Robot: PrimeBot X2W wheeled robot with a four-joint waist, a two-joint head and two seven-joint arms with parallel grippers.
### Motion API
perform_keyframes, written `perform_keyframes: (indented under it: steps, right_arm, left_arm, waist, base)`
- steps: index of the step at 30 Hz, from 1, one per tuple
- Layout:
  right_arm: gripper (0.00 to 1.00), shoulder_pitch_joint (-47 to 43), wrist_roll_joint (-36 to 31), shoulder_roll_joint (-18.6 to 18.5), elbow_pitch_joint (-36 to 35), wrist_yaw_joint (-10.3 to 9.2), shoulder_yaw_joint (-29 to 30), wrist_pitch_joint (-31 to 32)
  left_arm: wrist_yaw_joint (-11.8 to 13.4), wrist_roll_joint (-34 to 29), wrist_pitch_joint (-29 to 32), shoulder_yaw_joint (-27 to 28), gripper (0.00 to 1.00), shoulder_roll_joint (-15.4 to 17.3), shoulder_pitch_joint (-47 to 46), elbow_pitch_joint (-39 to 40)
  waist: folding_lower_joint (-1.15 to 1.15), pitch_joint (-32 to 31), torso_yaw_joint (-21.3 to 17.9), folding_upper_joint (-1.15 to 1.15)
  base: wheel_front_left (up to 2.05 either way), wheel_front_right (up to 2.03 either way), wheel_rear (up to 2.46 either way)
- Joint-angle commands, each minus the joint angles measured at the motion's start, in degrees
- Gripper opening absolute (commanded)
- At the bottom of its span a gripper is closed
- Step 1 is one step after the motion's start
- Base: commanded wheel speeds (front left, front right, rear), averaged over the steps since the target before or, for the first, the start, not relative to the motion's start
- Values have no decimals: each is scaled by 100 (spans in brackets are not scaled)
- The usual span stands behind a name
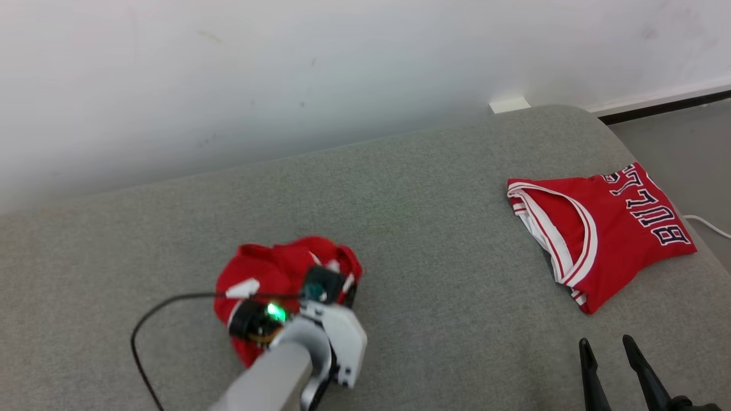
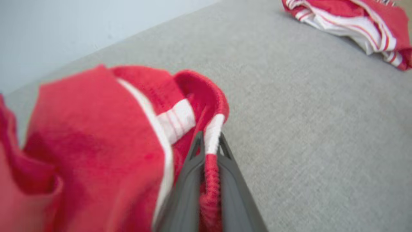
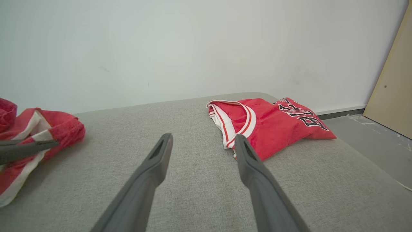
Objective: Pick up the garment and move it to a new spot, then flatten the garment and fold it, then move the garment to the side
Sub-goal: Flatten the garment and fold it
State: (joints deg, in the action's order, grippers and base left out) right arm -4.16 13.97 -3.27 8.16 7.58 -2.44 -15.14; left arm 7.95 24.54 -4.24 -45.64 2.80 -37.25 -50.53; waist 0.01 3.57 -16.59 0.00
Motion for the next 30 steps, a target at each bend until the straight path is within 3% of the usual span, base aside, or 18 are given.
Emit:
perform_keyframes:
  steps: [1,13,20,24,30]
  right_arm:
    - [100,35,14,5,18,-16,-2,4]
    - [100,-10,35,-16,53,-16,-105,4]
    - [100,-51,49,-35,65,-16,-100,4]
    - [100,-78,37,-27,57,-17,-33,4]
    - [100,-178,78,2,83,-16,61,4]
  left_arm:
    - [12,29,-28,21,0,21,-132,31]
    - [70,272,-672,736,0,269,-1849,204]
    - [197,352,-1064,1197,0,346,-2305,445]
    - [248,197,-1092,1419,0,316,-1940,928]
    - [261,69,-1089,1797,0,185,-414,1758]
  waist:
    - [-1,-24,16,0]
    - [-1,-224,-46,0]
    - [-1,-273,-108,0]
    - [-1,-272,-25,0]
    - [-1,-279,223,0]
  base:
    - [0,0,0]
    - [0,0,0]
    - [0,0,0]
    - [0,0,0]
    - [0,0,0]
